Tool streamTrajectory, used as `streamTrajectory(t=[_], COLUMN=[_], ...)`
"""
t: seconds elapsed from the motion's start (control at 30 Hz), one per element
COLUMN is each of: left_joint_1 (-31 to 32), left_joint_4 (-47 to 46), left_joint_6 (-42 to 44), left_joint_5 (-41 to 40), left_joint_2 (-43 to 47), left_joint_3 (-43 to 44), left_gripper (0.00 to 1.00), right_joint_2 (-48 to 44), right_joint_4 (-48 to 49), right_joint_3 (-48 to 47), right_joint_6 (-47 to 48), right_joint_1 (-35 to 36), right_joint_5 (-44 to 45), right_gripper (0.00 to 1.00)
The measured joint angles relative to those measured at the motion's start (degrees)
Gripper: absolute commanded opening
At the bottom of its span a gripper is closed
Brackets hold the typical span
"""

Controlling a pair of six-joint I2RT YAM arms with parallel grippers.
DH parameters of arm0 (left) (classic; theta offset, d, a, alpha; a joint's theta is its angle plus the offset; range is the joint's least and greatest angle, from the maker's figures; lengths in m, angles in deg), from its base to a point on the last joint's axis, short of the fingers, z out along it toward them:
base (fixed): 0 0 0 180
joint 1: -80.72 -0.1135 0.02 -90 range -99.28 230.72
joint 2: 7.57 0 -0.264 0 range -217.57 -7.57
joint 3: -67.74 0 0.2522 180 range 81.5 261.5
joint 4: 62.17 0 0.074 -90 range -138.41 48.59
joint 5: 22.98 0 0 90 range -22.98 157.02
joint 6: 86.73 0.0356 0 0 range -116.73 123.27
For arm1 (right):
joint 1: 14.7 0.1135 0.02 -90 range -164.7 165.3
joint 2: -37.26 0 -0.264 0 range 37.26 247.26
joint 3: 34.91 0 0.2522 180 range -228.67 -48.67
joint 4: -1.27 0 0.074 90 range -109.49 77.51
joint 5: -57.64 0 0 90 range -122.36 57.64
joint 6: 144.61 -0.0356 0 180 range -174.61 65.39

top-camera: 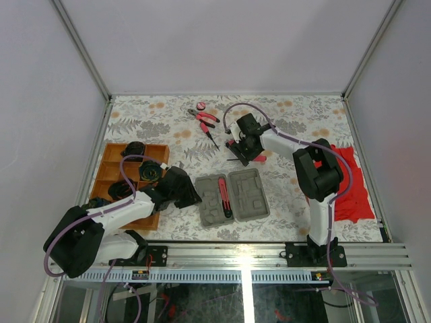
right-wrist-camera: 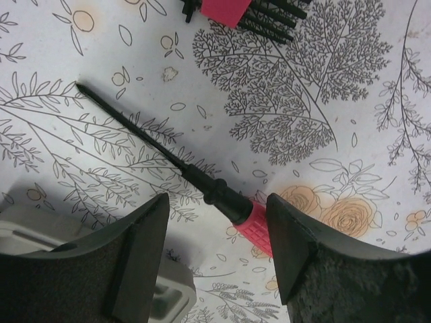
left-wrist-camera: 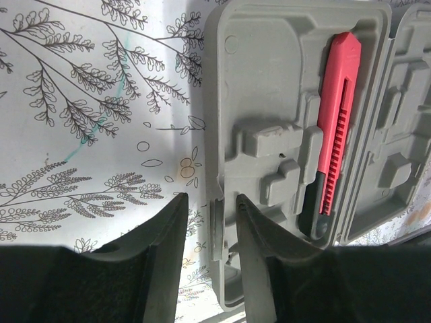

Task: Sort the tools into containers
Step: Pick up the screwdriver from the center of the board.

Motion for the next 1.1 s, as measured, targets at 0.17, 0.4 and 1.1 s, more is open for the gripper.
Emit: streamTrajectory(t=[0.17, 0.4, 1.1], left_joint_1=[0.0, 0.0, -0.3], left_joint_4=[-0.1, -0.1, 0.0], left_joint_6=[0.0, 0.0, 0.0], left_joint_5=[0.2, 0.4, 0.4], left_joint_2=[-0.3, -0.5, -0.2], left_joint_3=[0.0, 0.0, 0.0], left_gripper=[0.33, 0.33, 0.39], right_joint_2=[2.1, 2.9, 1.2], right_joint_4=[-1.5, -3.6, -4.6], right_joint_3=[-2.3, -3.7, -1.4], right_joint_6=[1.7, 2.2, 0.1], right_joint_1=[-0.2, -0.2, -0.2], right_joint_5=[-0.4, -1.2, 6.5], right_gripper=[0.6, 0.45, 0.0])
